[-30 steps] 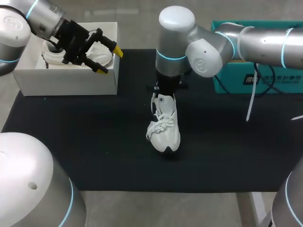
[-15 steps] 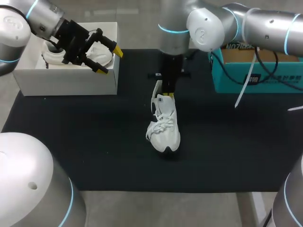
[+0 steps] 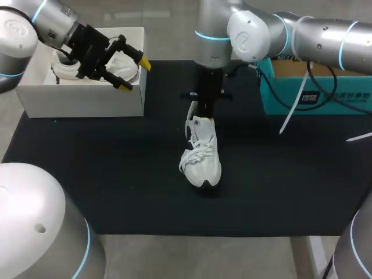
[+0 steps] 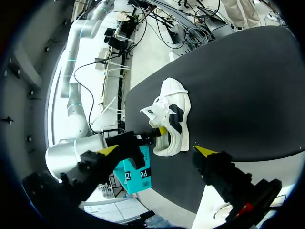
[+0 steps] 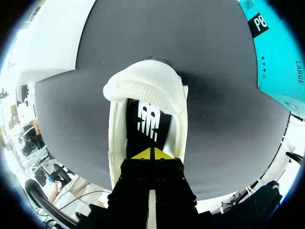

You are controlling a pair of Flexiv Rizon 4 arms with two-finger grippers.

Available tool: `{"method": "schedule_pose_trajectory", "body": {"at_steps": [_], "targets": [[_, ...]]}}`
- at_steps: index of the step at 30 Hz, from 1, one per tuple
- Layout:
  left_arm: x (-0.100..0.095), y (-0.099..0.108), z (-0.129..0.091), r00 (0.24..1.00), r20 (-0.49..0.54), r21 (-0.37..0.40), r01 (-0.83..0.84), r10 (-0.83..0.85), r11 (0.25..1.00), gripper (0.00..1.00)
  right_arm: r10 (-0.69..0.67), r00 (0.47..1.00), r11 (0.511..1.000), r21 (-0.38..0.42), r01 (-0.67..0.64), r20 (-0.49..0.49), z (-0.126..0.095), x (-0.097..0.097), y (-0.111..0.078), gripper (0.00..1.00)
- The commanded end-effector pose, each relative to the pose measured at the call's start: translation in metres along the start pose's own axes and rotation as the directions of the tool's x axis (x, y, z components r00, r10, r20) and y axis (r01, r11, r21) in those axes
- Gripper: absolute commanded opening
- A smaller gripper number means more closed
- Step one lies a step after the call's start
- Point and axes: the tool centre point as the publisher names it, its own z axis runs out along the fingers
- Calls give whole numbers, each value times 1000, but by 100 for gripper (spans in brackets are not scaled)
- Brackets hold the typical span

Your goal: Take the shoe out of the shoebox, open the shoe tongue, remove and reinsert the insole, then place the shoe into the shoebox

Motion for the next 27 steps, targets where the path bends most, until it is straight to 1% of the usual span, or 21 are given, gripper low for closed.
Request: {"method": "schedule_pose_trajectory", "body": {"at_steps": [1, 2, 3, 4, 5, 6, 7, 8, 15, 18, 23, 27], "targets": [[0, 0, 0, 1000, -2, 0, -1, 1, 1000, 100, 2, 1000, 999, 44, -2, 13, -4, 4, 5, 25], [0, 0, 0, 1000, -2, 0, -1, 1, 1000, 100, 1, 1000, 999, 47, -2, 14, -4, 4, 4, 36], [0, 0, 0, 1000, -2, 0, -1, 1, 1000, 100, 1, 1000, 999, 48, -2, 14, -4, 4, 3, 44], [0, 0, 0, 1000, -2, 0, -1, 1, 1000, 100, 3, 1000, 999, 47, -3, 10, -4, 3, 3, 54], [0, 0, 0, 1000, -2, 0, -1, 1, 1000, 100, 4, 1000, 999, 47, -4, 6, -4, 4, 2, 71], [0, 0, 0, 1000, -2, 0, -1, 1, 1000, 100, 5, 1000, 999, 48, -5, 5, -4, 4, 1, 81], [0, 0, 0, 1000, -2, 0, -1, 1, 1000, 100, 6, 1000, 999, 49, -6, 4, -4, 5, 1, 95], [0, 0, 0, 1000, -2, 0, -1, 1, 1000, 100, 9, 1000, 999, 50, -9, -2, -3, 5, 0, 100], [0, 0, 0, 1000, -2, 0, -1, 1, 1000, 100, 20, 1000, 999, 38, -20, -20, -1, 7, -1, 100], [0, 0, 0, 1000, -2, 0, -1, 1, 1000, 100, 19, 1000, 999, 37, -18, -16, -2, 9, -3, 100], [0, 0, 0, 1000, -2, 0, -1, 1, 1000, 100, 23, 1000, 999, 40, -22, -9, -6, 8, -7, 100], [0, 0, 0, 1000, -2, 0, -1, 1, 1000, 100, 21, 1000, 998, 51, -21, -4, -12, 9, -10, 100]]}}
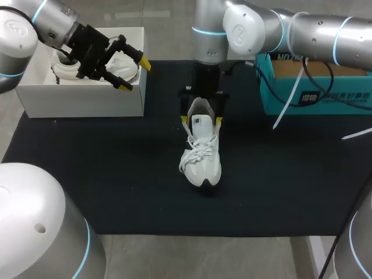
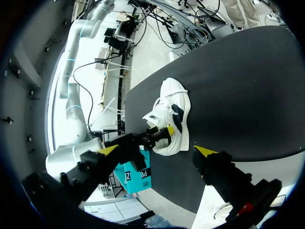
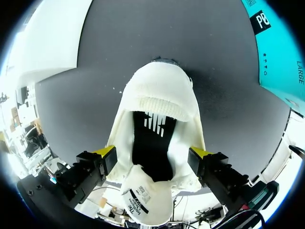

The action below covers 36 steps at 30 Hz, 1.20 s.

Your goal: Take the shoe out of the shoebox, open the shoe tongue, remove and reinsert the insole, then place the shoe into the shoebox

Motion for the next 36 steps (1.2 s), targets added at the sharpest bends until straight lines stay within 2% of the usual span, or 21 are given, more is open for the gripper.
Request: {"method": "schedule_pose_trajectory", "body": {"at_steps": [1, 15, 24, 36], "targets": [[0, 0, 0, 1000, -2, 0, -1, 1, 1000, 100, -1, 1000, 1000, 2, 1, 3, -7, 0, -7, 100], [0, 0, 0, 1000, -2, 0, -1, 1, 1000, 100, 2, 1000, 1000, 27, -2, 10, -5, 3, -23, 100], [0, 0, 0, 1000, -2, 0, -1, 1, 1000, 100, 17, 999, 1000, 22, -18, 31, -11, 2, -28, 100], [0, 0, 0, 1000, -2, 0, -1, 1, 1000, 100, 25, 999, 998, 64, -26, 22, 0, 7, -51, 100]]}}
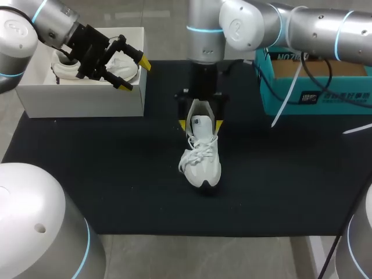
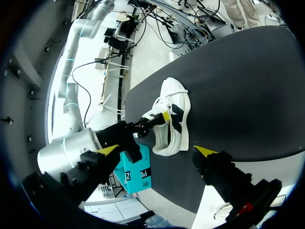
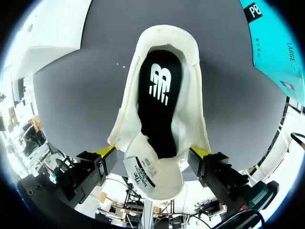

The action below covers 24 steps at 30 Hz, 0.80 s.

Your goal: Take the shoe out of the shoebox, open the shoe tongue, remove and reinsert the insole, then place the shoe into the shoebox

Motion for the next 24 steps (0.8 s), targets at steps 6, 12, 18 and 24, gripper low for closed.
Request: {"method": "schedule_pose_trajectory", "body": {"at_steps": [6, 12, 18, 24], "targets": [[0, 0, 0, 1000, -2, 0, -1, 1, 1000, 100, 42, 999, 999, 6, -42, -16, 7, 0, -26, 100], [0, 0, 0, 1000, -2, 0, -1, 1, 1000, 100, 101, 995, 995, 9, -101, -12, 2, -7, -53, 100], [0, 0, 0, 1000, -2, 0, -1, 1, 1000, 100, 125, 991, 991, -32, -126, -42, -3, -2, -67, 61], [0, 0, 0, 1000, -2, 0, -1, 1, 1000, 100, 102, 993, 994, -41, -105, -64, -6, 11, -66, 0]]}}
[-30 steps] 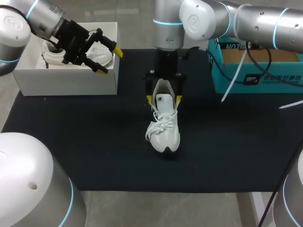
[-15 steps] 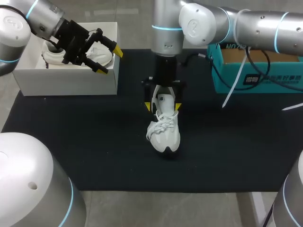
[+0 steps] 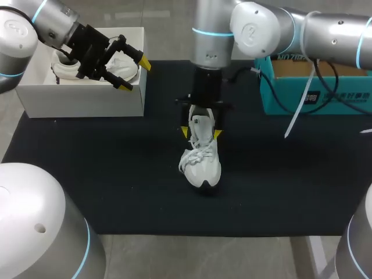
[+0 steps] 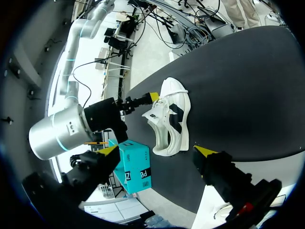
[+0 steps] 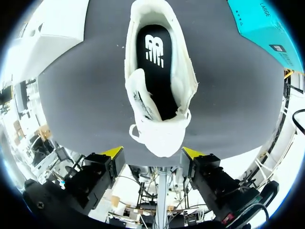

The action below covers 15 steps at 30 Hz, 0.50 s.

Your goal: Take the shoe out of the shoebox, open the shoe tongue, remove and reinsert the insole, then place the shoe into the shoebox

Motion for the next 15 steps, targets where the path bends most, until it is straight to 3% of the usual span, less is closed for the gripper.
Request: {"method": "schedule_pose_trajectory", "body": {"at_steps": [1, 6, 15], "targets": [[0, 0, 0, 1000, -2, 0, -1, 1, 1000, 100, -6, 1000, 1000, -28, 6, -7, 0, 2, -4, 0], [0, 0, 0, 1000, -2, 0, -1, 1, 1000, 100, -17, 1000, 999, -36, 17, -1, 2, -1, 3, 0], [0, 0, 0, 1000, -2, 0, -1, 1, 1000, 100, -56, 998, 996, -69, 57, 19, 2, -10, 45, 0]]}}
